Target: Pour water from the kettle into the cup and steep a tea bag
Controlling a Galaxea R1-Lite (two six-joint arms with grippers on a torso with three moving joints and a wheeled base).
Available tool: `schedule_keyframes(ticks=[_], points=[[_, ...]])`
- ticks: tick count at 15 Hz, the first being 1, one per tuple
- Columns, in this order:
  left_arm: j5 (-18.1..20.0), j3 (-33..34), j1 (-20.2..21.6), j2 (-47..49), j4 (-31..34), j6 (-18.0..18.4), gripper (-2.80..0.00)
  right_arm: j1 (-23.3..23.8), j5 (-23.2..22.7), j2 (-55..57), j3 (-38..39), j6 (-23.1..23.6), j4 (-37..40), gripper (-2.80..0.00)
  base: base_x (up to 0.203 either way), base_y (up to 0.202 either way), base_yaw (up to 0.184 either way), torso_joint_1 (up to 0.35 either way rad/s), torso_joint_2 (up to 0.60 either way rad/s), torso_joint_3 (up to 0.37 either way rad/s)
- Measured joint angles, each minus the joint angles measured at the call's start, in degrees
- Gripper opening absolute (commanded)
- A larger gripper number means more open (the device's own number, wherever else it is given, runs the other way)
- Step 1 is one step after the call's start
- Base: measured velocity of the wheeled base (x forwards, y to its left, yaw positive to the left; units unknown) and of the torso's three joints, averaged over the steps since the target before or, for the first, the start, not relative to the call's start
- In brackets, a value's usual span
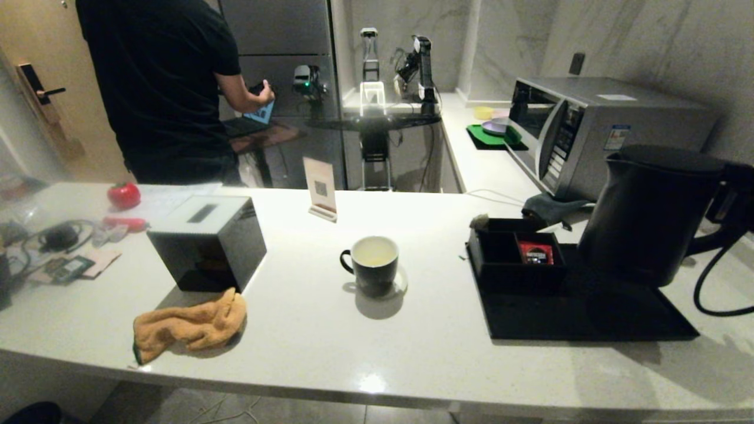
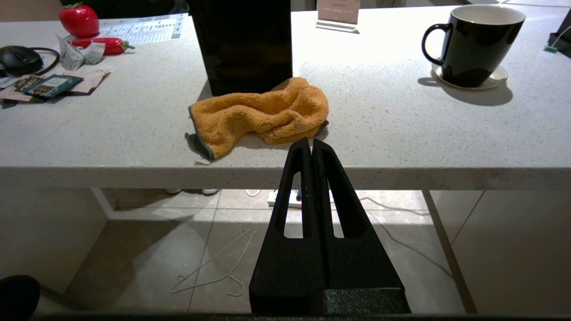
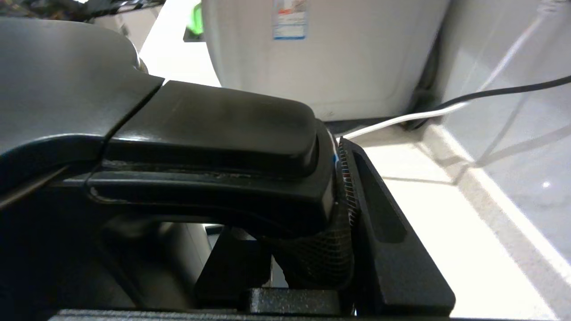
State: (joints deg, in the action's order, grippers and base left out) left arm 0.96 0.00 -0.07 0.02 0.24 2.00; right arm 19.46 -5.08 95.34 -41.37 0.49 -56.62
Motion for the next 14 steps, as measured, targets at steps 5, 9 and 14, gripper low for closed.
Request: schedule_keyframes(ticks=[5, 9, 14], points=[[0.0, 0.0, -0.04, 0.0, -0.02, 0.01, -2.8, -6.91, 5.8, -4.87, 0.06, -0.71, 5.75, -2.8, 0.0, 0.0, 0.0, 0.0, 0.0, 0.0], [0.0, 0.0, -0.04, 0.0, -0.03, 0.0, -2.8, -13.99, 12.24, -7.68, 0.06, -1.17, 8.04, -2.8, 0.0, 0.0, 0.0, 0.0, 0.0, 0.0], [0.03, 0.0, -0.02, 0.0, -0.02, 0.0, -2.8, -22.75, 21.41, -9.98, 0.43, -0.71, 9.65, -2.8, 0.0, 0.0, 0.0, 0.0, 0.0, 0.0]])
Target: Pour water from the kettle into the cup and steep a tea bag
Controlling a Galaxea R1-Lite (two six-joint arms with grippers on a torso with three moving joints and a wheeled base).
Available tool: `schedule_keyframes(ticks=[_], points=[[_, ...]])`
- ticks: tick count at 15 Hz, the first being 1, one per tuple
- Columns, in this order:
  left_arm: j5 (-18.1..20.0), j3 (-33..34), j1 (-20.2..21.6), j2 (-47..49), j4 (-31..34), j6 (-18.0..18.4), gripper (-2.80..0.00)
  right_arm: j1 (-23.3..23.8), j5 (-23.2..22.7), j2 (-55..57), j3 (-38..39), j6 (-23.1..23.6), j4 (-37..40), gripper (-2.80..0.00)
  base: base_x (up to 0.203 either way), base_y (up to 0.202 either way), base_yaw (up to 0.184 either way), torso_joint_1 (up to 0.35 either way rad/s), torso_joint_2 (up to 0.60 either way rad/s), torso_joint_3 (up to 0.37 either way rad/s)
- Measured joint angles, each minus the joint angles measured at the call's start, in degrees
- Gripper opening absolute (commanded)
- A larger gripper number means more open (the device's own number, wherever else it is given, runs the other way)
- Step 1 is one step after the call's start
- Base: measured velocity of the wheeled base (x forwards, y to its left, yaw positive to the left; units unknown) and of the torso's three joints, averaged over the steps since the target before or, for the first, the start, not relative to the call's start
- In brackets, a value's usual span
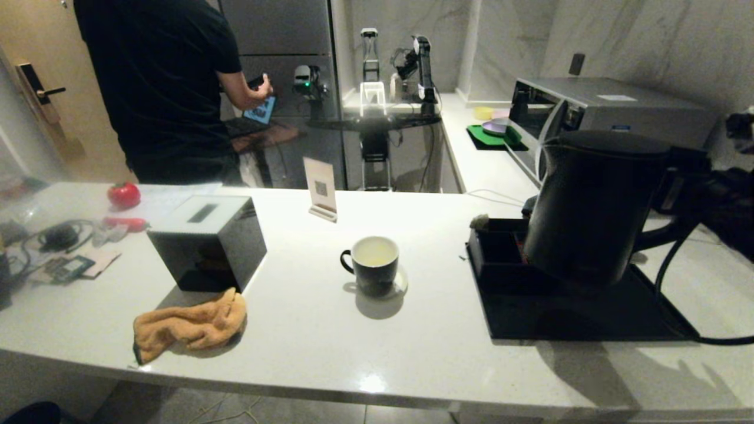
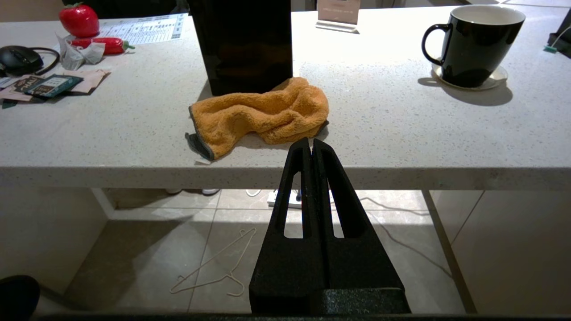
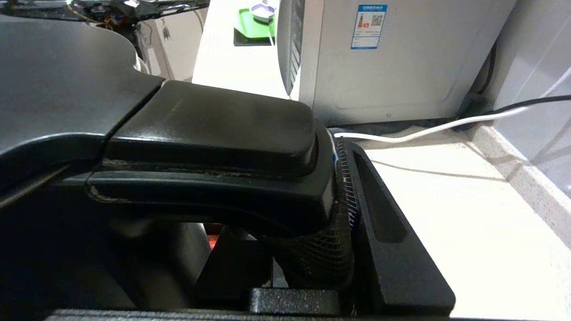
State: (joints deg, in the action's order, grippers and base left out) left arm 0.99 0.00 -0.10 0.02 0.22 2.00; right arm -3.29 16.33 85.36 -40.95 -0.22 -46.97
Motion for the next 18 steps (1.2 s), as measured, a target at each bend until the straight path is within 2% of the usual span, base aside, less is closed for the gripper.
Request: schedule_keyframes(ticks=[2, 4, 10, 14, 18], points=[[-0.02, 0.0, 0.0, 0.0, 0.0, 0.0, -2.8, -3.32, 3.77, -0.41, 0.13, 0.77, 0.08, -2.8, 0.0, 0.0, 0.0, 0.0, 0.0, 0.0], [-0.02, 0.0, -0.01, 0.0, 0.0, 0.0, -2.8, -5.77, 5.66, -0.52, 0.24, 1.6, 0.16, -2.8, 0.0, 0.0, 0.0, 0.0, 0.0, 0.0], [-0.02, 0.0, 0.02, 0.0, 0.0, 0.01, -2.8, -11.03, 6.79, 0.23, 0.21, 5.3, -0.63, -2.8, 0.0, 0.0, 0.0, 0.0, 0.0, 0.0], [-0.02, 0.0, 0.0, 0.0, 0.0, 0.0, -2.8, -12.7, 6.82, 1.8, 0.0, 7.93, -0.41, -2.8, 0.0, 0.0, 0.0, 0.0, 0.0, 0.0], [-0.02, 0.0, 0.0, 0.0, 0.02, 0.01, -2.8, -16.16, 7.51, 3.52, -0.44, 8.95, -0.62, -2.8, 0.0, 0.0, 0.0, 0.0, 0.0, 0.0]])
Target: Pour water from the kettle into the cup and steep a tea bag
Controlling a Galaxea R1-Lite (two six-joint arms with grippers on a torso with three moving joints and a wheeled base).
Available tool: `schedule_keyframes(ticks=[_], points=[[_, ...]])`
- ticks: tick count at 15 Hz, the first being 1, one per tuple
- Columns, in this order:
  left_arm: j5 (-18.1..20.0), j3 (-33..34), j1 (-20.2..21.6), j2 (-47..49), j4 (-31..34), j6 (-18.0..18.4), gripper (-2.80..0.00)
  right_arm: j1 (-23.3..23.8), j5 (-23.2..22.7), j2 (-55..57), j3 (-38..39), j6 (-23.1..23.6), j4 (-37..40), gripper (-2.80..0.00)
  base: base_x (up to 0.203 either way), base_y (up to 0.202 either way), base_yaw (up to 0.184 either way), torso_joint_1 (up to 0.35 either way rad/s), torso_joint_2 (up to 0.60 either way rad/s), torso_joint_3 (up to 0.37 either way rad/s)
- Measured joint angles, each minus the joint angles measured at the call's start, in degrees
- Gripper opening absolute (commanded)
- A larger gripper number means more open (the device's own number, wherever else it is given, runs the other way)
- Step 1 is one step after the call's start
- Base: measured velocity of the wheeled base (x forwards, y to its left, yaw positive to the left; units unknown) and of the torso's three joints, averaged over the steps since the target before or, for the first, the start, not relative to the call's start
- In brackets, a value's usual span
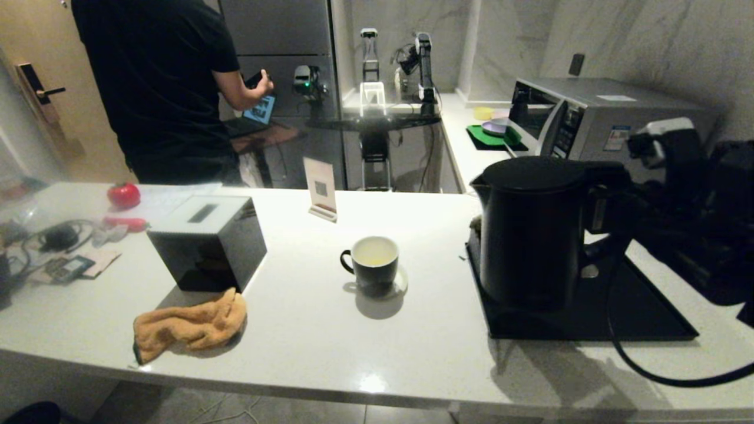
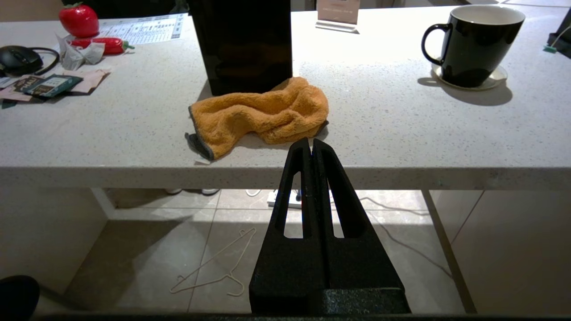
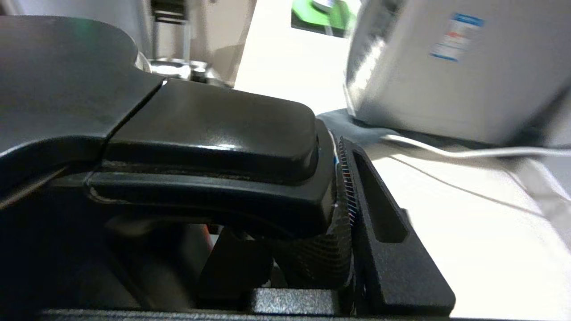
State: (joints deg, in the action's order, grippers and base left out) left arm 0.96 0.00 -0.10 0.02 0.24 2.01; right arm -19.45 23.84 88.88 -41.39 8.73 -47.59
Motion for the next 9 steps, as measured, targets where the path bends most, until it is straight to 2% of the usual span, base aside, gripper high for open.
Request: schedule_keyframes(ticks=[9], points=[[0.0, 0.0, 0.02, 0.0, -0.02, -0.01, -2.8, -7.37, 5.41, 4.25, -3.63, 1.5, 3.08, -2.8, 0.0, 0.0, 0.0, 0.0, 0.0, 0.0]])
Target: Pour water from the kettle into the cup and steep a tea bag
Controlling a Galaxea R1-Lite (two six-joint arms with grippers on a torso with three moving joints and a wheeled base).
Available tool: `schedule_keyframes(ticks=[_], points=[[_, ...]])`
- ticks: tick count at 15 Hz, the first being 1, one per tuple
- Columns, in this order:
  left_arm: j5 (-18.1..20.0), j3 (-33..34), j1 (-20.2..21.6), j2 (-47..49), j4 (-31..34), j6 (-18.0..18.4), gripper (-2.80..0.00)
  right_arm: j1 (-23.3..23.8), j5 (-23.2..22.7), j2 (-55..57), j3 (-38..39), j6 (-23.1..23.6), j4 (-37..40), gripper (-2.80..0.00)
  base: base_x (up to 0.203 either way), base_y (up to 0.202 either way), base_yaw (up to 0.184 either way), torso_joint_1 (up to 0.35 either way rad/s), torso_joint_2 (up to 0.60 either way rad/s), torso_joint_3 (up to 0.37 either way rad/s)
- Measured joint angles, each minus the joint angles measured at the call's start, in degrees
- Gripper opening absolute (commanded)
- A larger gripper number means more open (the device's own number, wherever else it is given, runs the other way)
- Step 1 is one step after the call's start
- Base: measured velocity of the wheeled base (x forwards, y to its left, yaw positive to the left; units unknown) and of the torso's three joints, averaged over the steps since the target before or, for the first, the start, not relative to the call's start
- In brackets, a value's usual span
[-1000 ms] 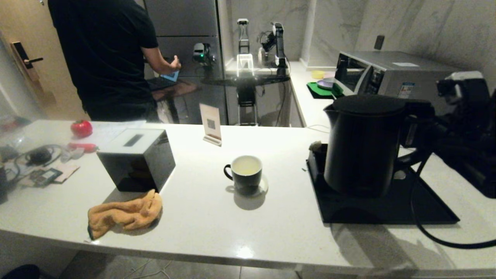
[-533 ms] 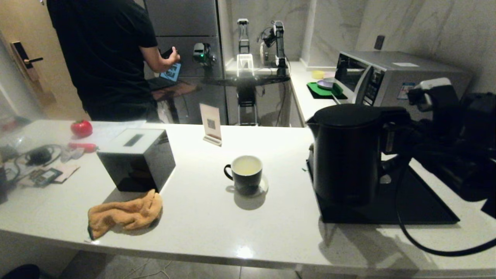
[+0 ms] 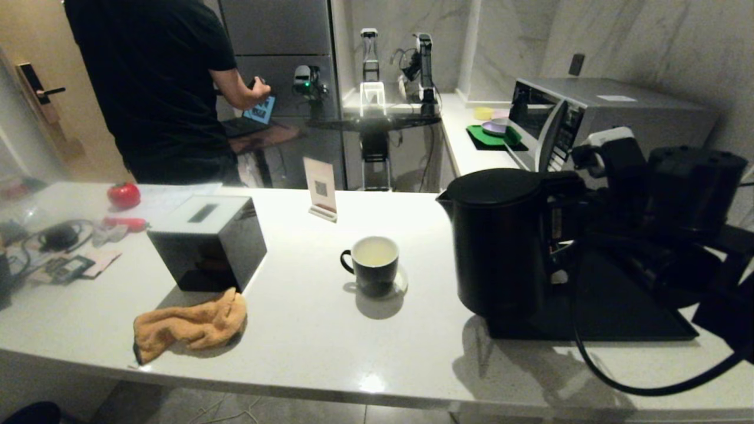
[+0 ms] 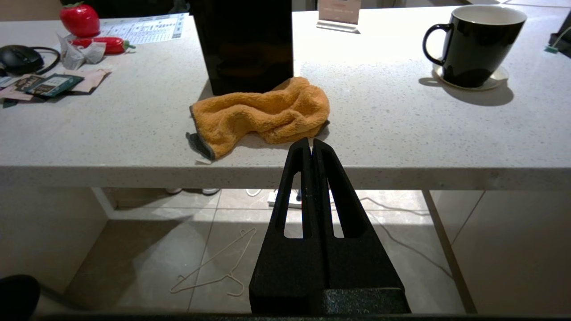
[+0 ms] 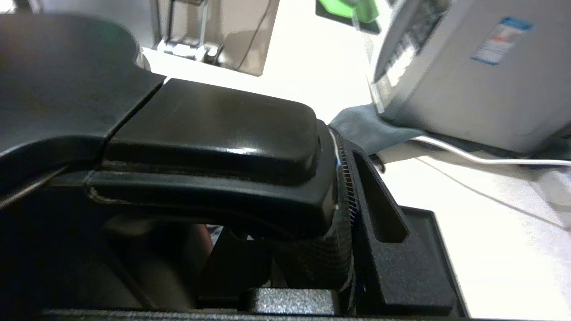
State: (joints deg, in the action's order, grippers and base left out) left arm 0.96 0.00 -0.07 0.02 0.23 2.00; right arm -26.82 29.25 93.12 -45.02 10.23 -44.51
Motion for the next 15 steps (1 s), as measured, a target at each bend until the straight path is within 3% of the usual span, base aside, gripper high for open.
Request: schedule_keyframes(ticks=[15], points=[[0.0, 0.0, -0.02, 0.0, 0.01, 0.0, -2.8, -5.55, 0.2, 3.94, -10.27, 0.23, 12.25, -2.8, 0.0, 0.0, 0.0, 0.0, 0.0, 0.0]])
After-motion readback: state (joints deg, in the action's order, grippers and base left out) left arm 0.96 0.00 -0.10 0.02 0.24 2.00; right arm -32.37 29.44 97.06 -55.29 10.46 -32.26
